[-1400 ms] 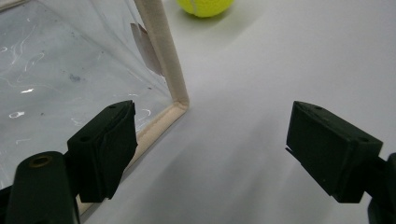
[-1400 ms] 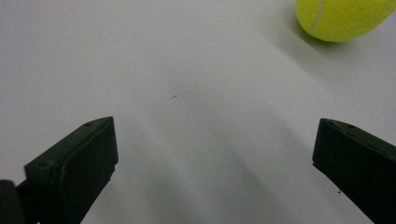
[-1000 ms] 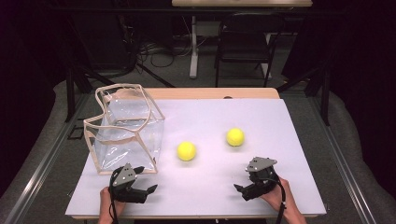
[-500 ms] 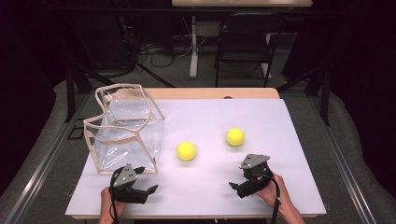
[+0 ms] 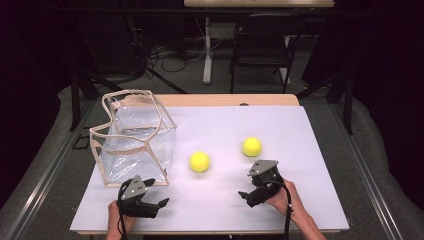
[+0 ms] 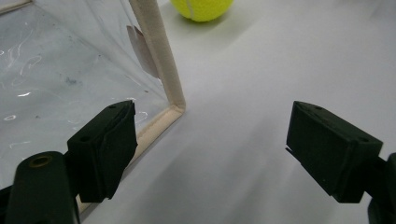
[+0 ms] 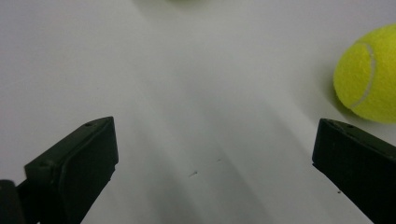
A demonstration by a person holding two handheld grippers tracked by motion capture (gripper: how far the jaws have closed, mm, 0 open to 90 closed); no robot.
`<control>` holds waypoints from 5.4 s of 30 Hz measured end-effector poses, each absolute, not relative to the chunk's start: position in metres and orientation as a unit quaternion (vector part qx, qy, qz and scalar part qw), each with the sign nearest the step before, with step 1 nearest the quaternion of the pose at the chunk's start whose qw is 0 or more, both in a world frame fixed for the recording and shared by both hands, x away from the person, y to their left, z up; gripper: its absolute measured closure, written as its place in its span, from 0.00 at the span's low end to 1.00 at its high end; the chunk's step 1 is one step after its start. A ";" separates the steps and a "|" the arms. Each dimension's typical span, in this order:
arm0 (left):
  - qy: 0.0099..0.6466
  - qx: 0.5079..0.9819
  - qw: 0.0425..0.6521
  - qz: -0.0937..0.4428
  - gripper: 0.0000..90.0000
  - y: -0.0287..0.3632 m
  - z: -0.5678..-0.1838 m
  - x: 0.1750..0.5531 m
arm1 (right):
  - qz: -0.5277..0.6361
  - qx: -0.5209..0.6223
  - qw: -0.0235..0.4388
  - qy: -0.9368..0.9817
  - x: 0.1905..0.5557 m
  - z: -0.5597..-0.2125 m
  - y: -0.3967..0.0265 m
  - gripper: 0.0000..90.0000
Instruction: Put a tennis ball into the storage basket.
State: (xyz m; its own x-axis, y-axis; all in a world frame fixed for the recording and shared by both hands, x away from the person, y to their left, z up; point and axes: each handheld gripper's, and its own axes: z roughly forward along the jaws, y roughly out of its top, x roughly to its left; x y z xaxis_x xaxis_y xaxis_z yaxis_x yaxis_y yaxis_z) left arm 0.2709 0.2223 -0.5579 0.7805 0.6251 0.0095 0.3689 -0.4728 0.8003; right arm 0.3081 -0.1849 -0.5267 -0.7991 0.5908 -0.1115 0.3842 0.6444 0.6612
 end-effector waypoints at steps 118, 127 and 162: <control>0.295 0.843 0.422 0.157 0.18 0.223 -0.557 0.268 | 0.320 0.199 0.074 0.923 0.404 -0.531 -0.047 0.00; 0.294 0.844 0.421 0.156 0.18 0.224 -0.557 0.269 | 0.313 0.199 0.074 0.926 0.407 -0.534 -0.043 0.04; 0.293 0.844 0.421 0.158 0.18 0.224 -0.557 0.268 | 0.290 0.204 0.081 0.932 0.409 -0.526 -0.043 0.29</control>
